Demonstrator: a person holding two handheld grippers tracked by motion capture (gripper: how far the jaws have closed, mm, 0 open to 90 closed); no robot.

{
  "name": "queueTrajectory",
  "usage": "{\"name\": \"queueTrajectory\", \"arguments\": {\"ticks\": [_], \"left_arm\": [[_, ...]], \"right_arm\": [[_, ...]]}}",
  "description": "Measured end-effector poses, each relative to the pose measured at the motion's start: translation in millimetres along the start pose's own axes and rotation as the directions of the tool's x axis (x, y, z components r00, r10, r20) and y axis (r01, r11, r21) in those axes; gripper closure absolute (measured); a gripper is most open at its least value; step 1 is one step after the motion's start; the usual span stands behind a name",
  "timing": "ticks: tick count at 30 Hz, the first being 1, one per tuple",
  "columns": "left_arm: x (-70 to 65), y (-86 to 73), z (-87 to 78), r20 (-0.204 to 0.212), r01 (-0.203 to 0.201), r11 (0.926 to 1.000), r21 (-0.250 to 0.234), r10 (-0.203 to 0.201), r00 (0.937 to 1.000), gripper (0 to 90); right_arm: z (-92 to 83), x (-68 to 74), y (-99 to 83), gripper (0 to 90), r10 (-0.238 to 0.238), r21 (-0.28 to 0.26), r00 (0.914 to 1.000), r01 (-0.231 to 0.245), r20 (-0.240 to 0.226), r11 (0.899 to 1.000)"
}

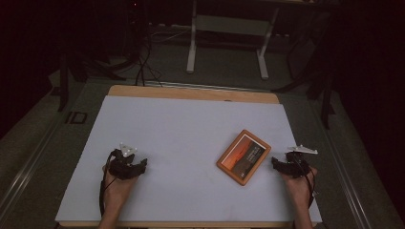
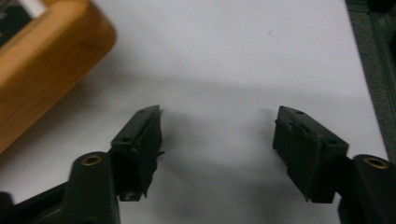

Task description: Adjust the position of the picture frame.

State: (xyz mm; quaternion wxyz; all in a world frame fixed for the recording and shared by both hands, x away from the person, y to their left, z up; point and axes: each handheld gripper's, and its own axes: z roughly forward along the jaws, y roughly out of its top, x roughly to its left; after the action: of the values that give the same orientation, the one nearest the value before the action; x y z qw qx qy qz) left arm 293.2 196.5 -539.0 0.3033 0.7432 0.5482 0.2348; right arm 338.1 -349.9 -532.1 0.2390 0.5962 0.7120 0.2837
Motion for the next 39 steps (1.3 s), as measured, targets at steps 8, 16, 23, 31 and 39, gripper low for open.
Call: {"name": "queueTrajectory", "arguments": {"ticks": [8, 16, 23, 31, 39], "left_arm": [[8.7, 0.7, -7.4, 0.053, 0.035, 0.9970, -0.070, -0.031, 0.9981, 48.3], [8.9, 0.4, -9.2, 0.102, 0.036, 0.9954, -0.089, -0.026, 0.9944, 49.3], [-3.6, 3.2, -7.9, 0.140, -0.016, 0.9958, -0.090, 0.028, 0.9898, 49.3], [-24.2, 11.3, -9.6, 0.220, -0.078, 0.9920, -0.099, 0.098, 0.9705, 49.3], [-38.5, 28.7, -9.8, 0.287, -0.105, 0.9871, -0.121, 0.136, 0.9484, 49.2]], "right_arm": [[-9.5, 4.7, 2.4, 40.6, -0.026, -0.018, 0.9979, 0.025, -0.059, 1.000], [-22.6, 9.5, 8.3, 42.0, -0.039, -0.044, 0.9923, 0.034, -0.118, 0.998], [-30.7, 7.8, 10.3, 38.1, -0.020, -0.067, 0.9831, 0.008, -0.182, 0.998], [-29.7, 21.8, 11.3, 32.9, -0.024, -0.060, 0.9659, 0.009, -0.258, 0.998], [-29.2, 33.3, 13.7, 31.4, -0.037, -0.056, 0.9555, 0.022, -0.293, 0.998]]}}
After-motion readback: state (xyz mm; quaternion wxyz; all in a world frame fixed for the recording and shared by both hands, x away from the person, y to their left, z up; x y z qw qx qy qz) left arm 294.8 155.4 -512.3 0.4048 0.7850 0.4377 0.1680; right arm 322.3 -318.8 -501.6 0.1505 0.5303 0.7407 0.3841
